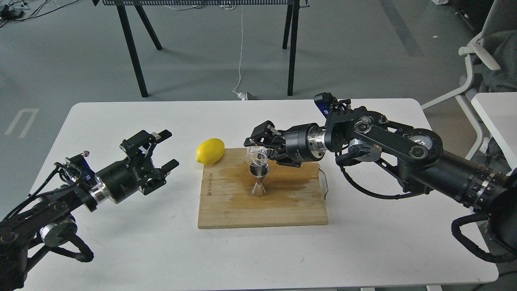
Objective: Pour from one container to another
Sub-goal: 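Position the glass cup above the jigger with the right gripper, then tilt the glass cup over the jigger to pour with the right gripper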
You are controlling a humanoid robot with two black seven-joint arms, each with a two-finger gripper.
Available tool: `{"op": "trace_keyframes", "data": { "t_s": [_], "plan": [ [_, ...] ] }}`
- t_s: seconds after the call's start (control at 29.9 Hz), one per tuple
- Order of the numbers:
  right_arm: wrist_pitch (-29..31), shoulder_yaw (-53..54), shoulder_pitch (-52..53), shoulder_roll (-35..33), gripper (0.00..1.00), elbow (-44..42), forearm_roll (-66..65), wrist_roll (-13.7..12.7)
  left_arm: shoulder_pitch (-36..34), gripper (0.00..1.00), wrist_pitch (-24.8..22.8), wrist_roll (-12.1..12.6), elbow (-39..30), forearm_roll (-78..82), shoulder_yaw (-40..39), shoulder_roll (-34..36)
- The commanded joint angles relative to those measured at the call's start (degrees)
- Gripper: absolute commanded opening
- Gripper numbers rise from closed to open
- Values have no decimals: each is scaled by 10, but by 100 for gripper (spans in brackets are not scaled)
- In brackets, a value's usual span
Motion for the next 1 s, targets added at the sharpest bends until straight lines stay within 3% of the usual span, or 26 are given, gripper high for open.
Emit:
{"op": "trace_keyframes", "data": {
  "t_s": [0.0, 0.97],
  "plan": [
    [0, -1, 3, 0, 48, 0, -13, 0, 0, 99, 0, 0, 0, 0, 0, 0],
    [0, -50, 37, 12, 48, 1, -40, 0, 0, 99, 0, 0, 0, 0, 0, 0]
  ]
}}
